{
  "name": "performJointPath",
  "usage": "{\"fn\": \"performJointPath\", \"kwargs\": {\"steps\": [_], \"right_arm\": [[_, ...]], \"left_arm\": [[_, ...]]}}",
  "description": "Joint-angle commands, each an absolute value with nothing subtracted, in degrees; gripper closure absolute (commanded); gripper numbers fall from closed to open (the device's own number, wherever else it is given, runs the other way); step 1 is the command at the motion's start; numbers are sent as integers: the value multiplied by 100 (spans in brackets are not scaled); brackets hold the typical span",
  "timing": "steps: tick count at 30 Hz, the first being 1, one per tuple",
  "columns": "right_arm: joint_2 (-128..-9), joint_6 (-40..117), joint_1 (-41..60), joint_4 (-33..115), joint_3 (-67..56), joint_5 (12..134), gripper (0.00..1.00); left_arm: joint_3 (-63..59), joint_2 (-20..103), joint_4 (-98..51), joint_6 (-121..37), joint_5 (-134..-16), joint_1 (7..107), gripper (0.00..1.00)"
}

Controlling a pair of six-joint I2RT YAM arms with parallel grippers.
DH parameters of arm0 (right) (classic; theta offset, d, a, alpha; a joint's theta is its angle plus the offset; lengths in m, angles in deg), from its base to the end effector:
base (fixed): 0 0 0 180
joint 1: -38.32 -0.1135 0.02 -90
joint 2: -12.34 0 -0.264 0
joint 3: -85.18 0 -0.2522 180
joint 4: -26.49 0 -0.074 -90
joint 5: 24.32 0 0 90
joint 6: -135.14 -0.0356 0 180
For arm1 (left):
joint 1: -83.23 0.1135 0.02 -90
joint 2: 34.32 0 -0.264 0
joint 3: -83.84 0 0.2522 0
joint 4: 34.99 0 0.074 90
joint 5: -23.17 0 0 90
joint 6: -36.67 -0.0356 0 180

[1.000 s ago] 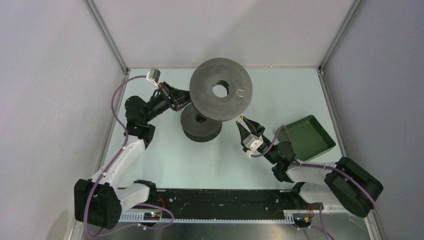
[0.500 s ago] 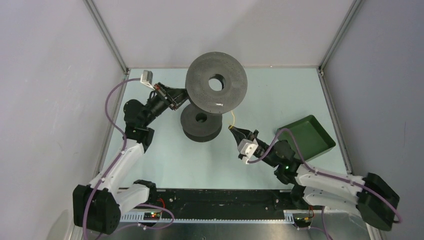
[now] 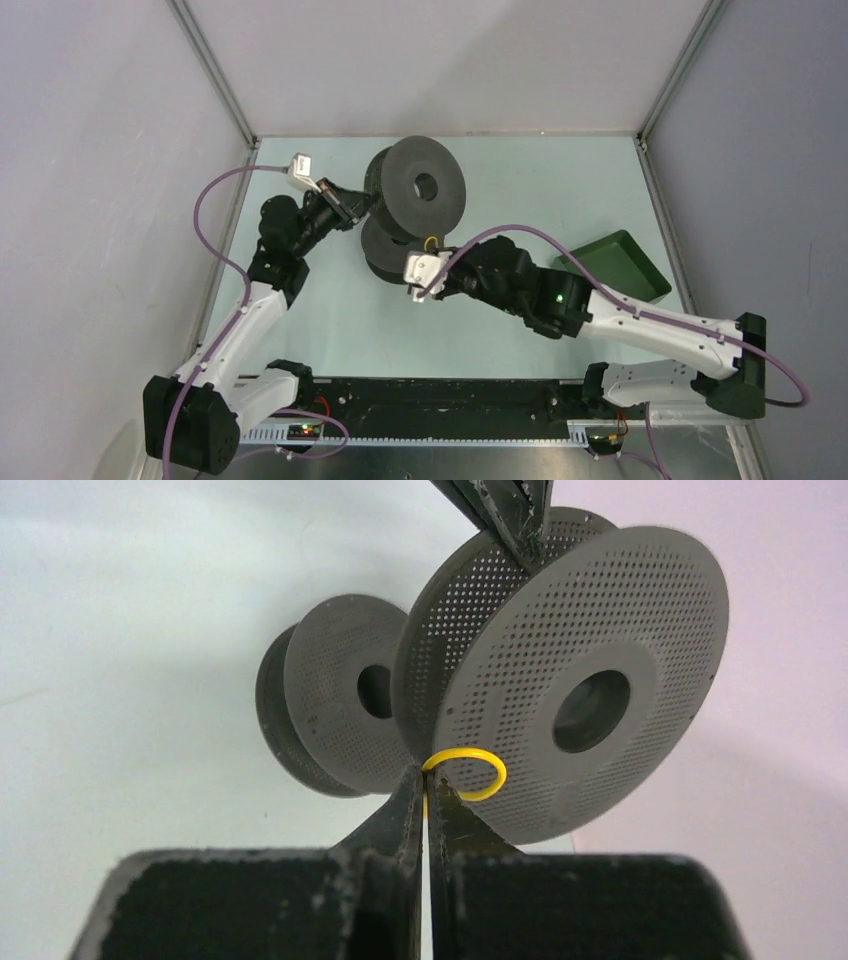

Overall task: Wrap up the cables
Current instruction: Wrap the cable around the cable reel.

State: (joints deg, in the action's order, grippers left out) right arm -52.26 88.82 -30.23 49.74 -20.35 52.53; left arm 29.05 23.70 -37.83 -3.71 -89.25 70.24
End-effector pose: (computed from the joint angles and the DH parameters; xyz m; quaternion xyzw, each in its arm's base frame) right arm 0.1030 0.2399 0.3701 -0.6075 0.4935 0.0449 0.6207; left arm 0.2297 -0.0669 0.3225 -0.0886 0.7038 -0.4770 0.5189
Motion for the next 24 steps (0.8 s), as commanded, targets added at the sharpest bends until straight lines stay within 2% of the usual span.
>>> {"fn": "performJointPath", "kwargs": {"steps": [1, 5, 7, 9, 13, 19, 24], "right_arm": [[-5659, 9136, -2978, 6492, -824, 5334, 100], [-6253, 9073, -2525, 7486, 135, 6772, 100], [-6649, 8963, -2258, 8211, 730, 8098, 100], [-7029, 8904, -2039, 8915, 1297, 8788, 100], [-7786, 8910, -2020, 9704, 2180, 8205, 100], [-8262, 9045, -1728, 9612, 2873, 7705, 100], [-8485, 9061, -1143, 9373, 3260, 8161, 100]], "left_arm": [[2745, 2312, -3557, -1278, -8673, 6952, 100], [2659, 2375, -3092, -1710, -8619, 6913, 100], [2666, 2424, -3038, -1814, -8659, 6909, 100], [2678, 2478, -3014, -1927, -8787, 6903, 100], [2629, 2588, -2852, -2240, -8978, 6875, 100], [2506, 2674, -2642, -2741, -9462, 6826, 100], [2421, 2651, -2407, -3194, -9888, 6813, 100]]}}
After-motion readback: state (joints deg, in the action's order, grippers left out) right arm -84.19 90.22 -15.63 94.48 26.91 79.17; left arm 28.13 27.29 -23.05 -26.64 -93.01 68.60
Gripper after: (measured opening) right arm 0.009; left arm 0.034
